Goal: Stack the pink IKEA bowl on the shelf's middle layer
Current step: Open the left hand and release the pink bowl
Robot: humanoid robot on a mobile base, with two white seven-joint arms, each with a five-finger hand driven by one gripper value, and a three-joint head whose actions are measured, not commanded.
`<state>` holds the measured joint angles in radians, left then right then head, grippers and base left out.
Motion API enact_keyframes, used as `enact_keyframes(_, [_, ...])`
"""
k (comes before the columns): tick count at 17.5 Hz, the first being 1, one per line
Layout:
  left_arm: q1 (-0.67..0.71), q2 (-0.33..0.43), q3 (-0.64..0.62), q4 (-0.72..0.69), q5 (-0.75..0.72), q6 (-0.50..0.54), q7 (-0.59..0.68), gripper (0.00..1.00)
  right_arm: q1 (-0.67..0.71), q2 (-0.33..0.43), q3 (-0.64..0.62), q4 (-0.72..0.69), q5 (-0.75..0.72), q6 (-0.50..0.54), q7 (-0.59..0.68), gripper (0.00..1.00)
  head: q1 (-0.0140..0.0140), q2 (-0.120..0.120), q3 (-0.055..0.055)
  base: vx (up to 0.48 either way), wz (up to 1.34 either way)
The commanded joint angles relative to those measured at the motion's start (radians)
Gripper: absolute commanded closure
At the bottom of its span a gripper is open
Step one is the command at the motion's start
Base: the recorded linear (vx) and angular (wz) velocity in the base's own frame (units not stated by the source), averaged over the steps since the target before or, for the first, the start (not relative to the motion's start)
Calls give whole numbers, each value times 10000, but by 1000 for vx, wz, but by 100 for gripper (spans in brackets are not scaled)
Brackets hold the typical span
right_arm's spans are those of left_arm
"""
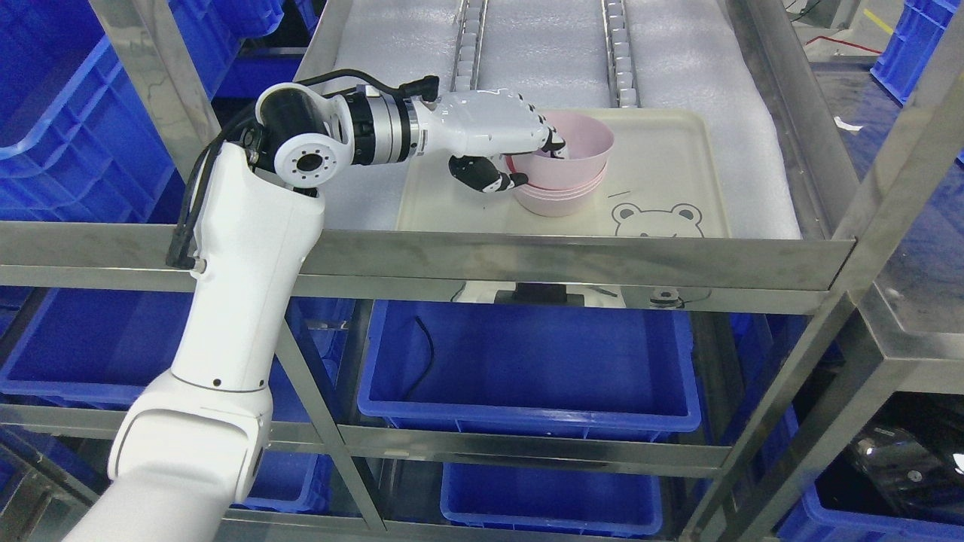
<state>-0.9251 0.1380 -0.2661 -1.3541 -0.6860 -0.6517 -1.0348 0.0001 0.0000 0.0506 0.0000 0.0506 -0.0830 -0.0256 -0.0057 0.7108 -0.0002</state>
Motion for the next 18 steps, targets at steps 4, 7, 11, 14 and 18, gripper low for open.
enact_keyframes(4, [93, -628, 1923, 26, 2067, 135, 9, 13, 214, -175, 0, -175, 0, 2, -5, 0, 0, 0, 0, 0, 0])
enact_keyframes(7, [124, -964, 2185, 42, 4336, 455, 237, 11, 214, -175, 0, -175, 0, 2, -5, 0, 0, 0, 0, 0, 0])
enact_keyframes(11, [903, -1205, 1302, -447, 6061, 734, 884, 11, 214, -175, 0, -175, 0, 2, -5, 0, 0, 0, 0, 0, 0])
enact_keyframes(14, [2663, -1205, -1182, -1534, 6123, 627, 1310, 11, 214, -175, 0, -175, 0, 2, -5, 0, 0, 0, 0, 0, 0])
enact_keyframes(18, [4553, -1205, -2553, -1799, 5467, -429, 1421, 11, 214, -175, 0, -175, 0, 2, -5, 0, 0, 0, 0, -2, 22])
